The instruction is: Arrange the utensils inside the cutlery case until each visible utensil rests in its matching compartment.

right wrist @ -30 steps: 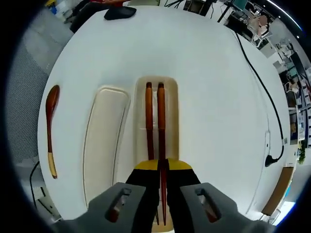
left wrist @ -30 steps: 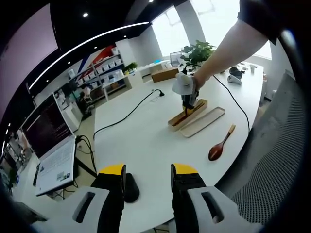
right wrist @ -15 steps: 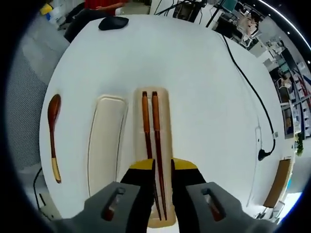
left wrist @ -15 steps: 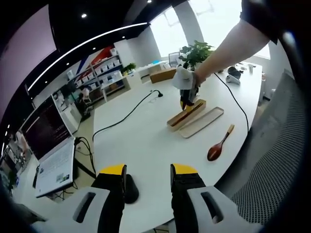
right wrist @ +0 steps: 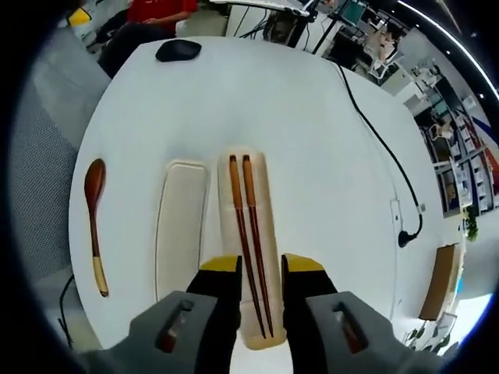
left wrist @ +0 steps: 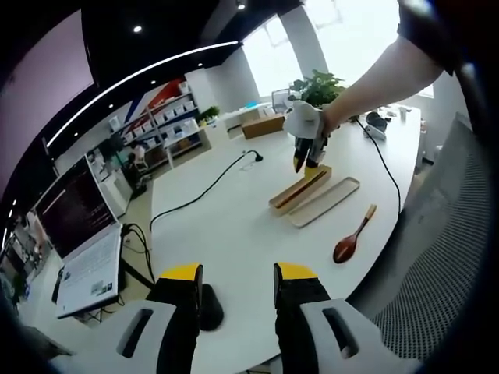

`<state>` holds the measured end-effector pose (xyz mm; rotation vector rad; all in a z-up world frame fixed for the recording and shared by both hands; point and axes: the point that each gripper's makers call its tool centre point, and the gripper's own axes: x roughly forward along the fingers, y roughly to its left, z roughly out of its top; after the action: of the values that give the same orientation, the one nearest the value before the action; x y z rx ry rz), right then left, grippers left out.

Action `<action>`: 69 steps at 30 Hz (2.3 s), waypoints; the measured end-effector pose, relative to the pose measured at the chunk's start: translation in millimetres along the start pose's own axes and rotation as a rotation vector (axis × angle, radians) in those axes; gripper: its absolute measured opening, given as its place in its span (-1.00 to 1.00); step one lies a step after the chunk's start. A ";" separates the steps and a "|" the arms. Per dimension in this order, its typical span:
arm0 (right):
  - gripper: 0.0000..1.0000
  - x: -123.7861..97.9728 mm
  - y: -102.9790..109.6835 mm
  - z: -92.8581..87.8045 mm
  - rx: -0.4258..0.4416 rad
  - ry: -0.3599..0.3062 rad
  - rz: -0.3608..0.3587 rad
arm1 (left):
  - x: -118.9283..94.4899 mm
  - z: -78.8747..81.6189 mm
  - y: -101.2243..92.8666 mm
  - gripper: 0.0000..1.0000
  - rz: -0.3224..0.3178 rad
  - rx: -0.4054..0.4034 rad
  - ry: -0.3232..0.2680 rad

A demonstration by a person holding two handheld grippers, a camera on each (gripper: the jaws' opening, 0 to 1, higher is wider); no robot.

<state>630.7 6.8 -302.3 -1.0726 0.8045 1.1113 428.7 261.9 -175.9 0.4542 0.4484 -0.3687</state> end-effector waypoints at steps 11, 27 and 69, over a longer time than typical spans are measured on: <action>-0.62 -18.5 15.4 0.6 0.031 -0.032 -0.010 | -2.8 10.9 -5.4 -0.26 0.004 0.003 -0.009; -0.61 -43.5 34.1 -15.7 0.077 -0.046 -0.042 | -2.7 12.5 -4.2 -0.25 0.004 0.009 -0.021; -0.60 -78.1 108.0 -50.7 0.180 -0.076 -0.063 | -7.4 6.3 -1.8 -0.26 0.016 0.028 -0.023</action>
<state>505.7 -55.9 -274.7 -0.8947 0.7895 1.0004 423.8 259.0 -167.8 0.4806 0.4169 -0.3646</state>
